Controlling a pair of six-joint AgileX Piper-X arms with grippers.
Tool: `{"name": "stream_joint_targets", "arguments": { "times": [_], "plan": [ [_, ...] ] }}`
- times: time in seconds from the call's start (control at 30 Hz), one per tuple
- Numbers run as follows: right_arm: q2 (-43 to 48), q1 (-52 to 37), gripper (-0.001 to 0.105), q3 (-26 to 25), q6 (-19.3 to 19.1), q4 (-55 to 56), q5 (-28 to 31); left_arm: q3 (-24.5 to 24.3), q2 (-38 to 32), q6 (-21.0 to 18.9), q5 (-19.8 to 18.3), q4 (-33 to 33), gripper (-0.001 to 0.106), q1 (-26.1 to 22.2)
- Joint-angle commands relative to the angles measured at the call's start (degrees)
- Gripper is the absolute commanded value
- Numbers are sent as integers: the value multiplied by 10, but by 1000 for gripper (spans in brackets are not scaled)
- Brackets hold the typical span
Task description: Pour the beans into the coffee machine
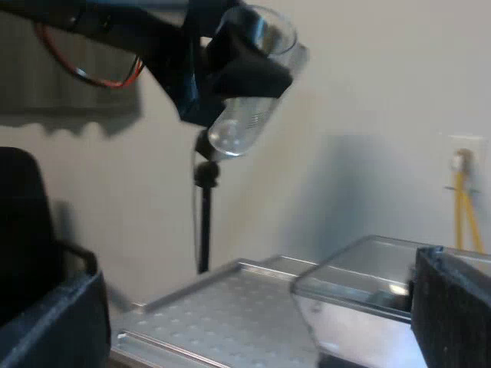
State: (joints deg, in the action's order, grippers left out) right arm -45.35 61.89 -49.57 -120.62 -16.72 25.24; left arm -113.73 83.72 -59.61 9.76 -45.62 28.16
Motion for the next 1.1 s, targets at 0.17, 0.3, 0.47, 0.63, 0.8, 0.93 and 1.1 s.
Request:
{"name": "stream_joint_targets", "arguments": {
  "times": [0.17, 0.3, 0.47, 0.63, 0.8, 0.93, 1.1],
  "plan": [
    [5, 53, 81, -6, -18, 76, -29, -2, -83, -161, 13, -108, 5, -65],
    [3, 84, 81, -6, -16, 115, -30, 27, -126, -177, 13, -113, 5, -122],
    [-15, 107, 81, -6, 17, 128, -34, 109, -201, -192, -50, -105, 5, -210],
    [-49, 110, 81, -6, 68, 128, -46, 224, -261, -226, -114, -66, 5, -284],
    [-92, 110, 81, -6, 100, 128, -69, 310, -303, -231, -124, -40, 5, -327],
    [-127, 110, 81, -6, 124, 128, -71, 412, -337, -255, -161, 4, 5, -351],
    [-154, 110, 81, -6, 163, 132, -71, 482, -355, -254, -161, 27, 5, -364]
  ]
}}
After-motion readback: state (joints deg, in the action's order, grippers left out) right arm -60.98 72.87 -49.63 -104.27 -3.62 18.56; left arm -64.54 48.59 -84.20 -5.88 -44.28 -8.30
